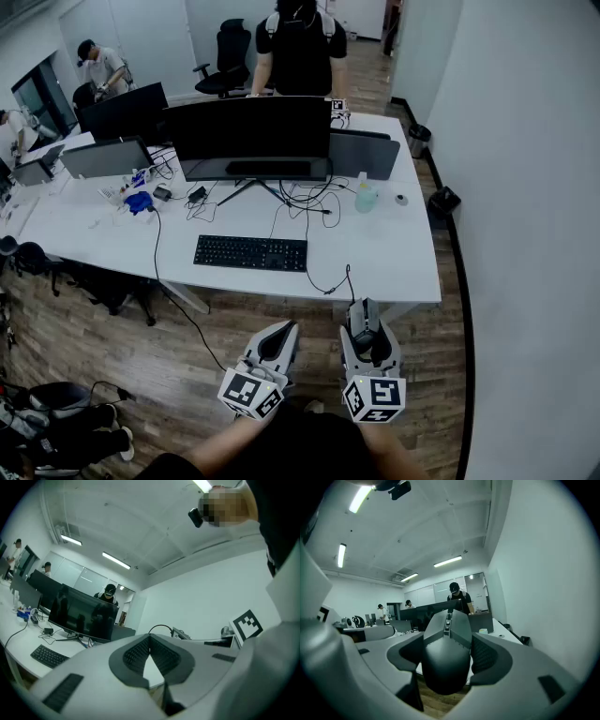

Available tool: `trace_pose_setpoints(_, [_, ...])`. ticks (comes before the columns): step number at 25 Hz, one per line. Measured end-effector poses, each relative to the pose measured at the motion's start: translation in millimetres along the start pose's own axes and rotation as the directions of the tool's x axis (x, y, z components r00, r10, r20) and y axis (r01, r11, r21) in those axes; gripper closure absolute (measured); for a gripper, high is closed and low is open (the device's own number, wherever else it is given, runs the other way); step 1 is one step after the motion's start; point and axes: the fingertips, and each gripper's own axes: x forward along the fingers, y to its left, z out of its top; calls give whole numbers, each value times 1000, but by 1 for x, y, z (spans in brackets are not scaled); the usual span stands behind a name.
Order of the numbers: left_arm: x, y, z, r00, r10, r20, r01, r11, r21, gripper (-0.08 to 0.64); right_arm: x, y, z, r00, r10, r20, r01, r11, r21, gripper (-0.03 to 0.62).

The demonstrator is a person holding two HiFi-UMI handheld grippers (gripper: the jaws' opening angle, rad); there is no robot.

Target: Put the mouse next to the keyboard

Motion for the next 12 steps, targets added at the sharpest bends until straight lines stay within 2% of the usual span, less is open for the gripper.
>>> trace_pose_setpoints(7, [4,-26,-5,1000,23,5,-24,999,44,549,-16,-9,6,998,43,47,-43,999,-2,284])
trace_pose_setpoints(10, [0,-31,-7,999,44,10,-44,997,59,549,-21,-15,7,997,43,67,-42,999,-25,284])
trace_pose_setpoints(12, [-3,-30,-9,998,58,5,-58,997,60,549,-21,-19,7,997,39,72,-39,999,-7,284])
